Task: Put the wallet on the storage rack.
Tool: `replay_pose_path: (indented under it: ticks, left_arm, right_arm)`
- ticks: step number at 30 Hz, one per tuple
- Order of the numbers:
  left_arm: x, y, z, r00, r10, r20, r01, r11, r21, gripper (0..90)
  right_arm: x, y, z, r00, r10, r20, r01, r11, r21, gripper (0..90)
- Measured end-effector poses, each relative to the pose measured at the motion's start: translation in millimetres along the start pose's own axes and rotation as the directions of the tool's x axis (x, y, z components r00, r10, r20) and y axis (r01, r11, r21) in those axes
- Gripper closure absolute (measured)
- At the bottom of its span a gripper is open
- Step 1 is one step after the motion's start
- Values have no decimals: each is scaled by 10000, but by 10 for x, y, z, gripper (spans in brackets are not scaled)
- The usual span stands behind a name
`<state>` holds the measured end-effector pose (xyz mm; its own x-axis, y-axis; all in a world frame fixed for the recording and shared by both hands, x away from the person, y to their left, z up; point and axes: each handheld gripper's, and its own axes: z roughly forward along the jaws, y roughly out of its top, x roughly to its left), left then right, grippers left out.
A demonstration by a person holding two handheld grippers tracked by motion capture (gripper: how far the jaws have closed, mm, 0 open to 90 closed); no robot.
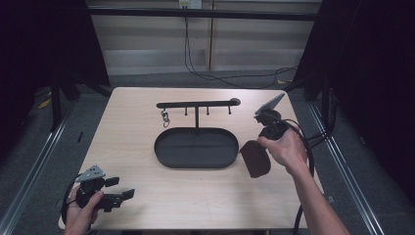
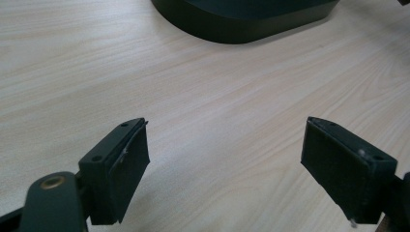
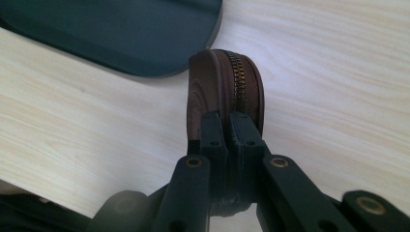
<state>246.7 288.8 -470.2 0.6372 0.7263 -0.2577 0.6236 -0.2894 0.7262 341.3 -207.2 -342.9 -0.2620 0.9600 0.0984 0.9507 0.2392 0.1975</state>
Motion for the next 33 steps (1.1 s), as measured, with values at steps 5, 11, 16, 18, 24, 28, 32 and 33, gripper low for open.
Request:
replay_pose_path:
  ticks: [5, 11, 16, 18, 24, 28, 32, 33]
  left_arm:
    - [-4, -2, 8, 10000, 22, -44, -22, 10000, 59, 170]
    - [-12, -2, 13, 9998, 206, -44, -205, 9995, 219, 170]
    - [-9, -2, 16, 9998, 197, -71, -196, 9995, 233, 171]
    - [-13, -2, 13, 9997, 228, -46, -227, 9995, 218, 170]
    - [-10, -4, 12, 9998, 200, -21, -200, 9996, 204, 170]
    - [-9, -3, 8, 9998, 215, -15, -215, 9996, 203, 170]
    - [-13, -4, 13, 9998, 197, -71, -195, 9995, 236, 168]
    - [-10, -2, 12, 9997, 240, -80, -238, 9994, 257, 168]
  right_arm:
    - [50, 88, -50, 10000, -33, -22, 33, 9999, -158, 858]
    - [83, 181, -80, 9998, 141, -156, -146, 9994, -306, 859]
    - [109, 242, -96, 9994, 129, -313, -141, 9992, -378, 859]
    - [124, 266, -89, 9993, 140, -352, -155, 9990, -423, 859]
    - [154, 335, -62, 9978, 111, -652, -146, 9985, -531, 859]
    - [169, 380, -33, 9972, 204, -713, -250, 9976, -638, 860]
    - [191, 417, 5, 9956, 297, -891, -366, 9963, -771, 861]
    - [198, 422, 15, 9954, 322, -905, -396, 9959, -816, 861]
